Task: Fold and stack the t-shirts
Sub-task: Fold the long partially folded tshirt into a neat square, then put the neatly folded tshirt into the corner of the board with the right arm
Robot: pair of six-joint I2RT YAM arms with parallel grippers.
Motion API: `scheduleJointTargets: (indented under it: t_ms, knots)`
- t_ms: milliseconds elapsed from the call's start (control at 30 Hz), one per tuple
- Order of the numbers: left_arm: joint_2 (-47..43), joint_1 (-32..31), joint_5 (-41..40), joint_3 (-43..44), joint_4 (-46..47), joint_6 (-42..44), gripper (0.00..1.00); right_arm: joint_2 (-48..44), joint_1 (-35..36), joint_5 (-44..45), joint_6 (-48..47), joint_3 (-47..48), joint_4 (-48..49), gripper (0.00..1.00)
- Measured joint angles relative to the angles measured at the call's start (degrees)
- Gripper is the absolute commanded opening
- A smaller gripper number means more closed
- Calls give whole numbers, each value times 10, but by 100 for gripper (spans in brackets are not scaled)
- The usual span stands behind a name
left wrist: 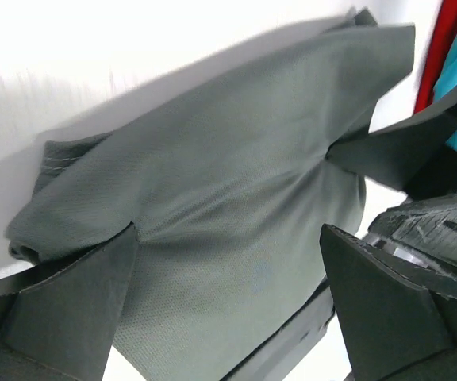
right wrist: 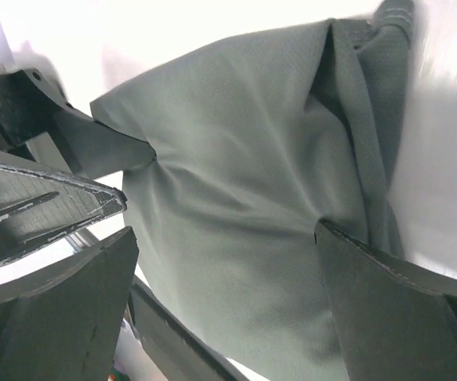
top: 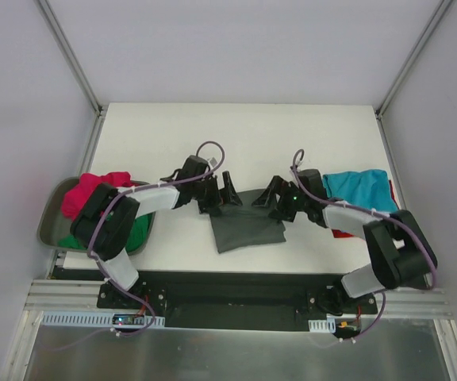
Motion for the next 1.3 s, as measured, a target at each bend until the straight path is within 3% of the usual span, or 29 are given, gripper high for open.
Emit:
scheduleJointTargets:
  t_ms: [233, 467, 600, 700, 733, 867, 967, 1300]
  knots:
    - [-171, -37, -53, -113, -49, 8, 99, -231, 66, 93, -51, -35, -168, 96]
    - [-374, -39, -111, -120, -63, 58, 99, -438, 64, 178, -104, -21, -224, 97]
    - [-490, -41, -181, -155, -94, 64, 99, -489, 50, 226, -139, -37, -247, 97]
    - [-552, -41, -235, -195, -123, 58, 99, -463, 50, 223, -169, -35, -273, 96]
    - [-569, -41, -248, -212, -133, 54, 99, -396, 52, 212, -187, -19, -308, 96]
    - [-613, -41, -289, -254, -177, 49, 99, -289, 72, 219, -205, 21, -355, 96]
    - [-635, -41, -296, -263, -187, 49, 99, -192, 107, 244, -220, 72, -378, 99]
    - [-653, -41, -294, -276, -196, 49, 99, -21, 153, 302, -243, 149, -382, 87]
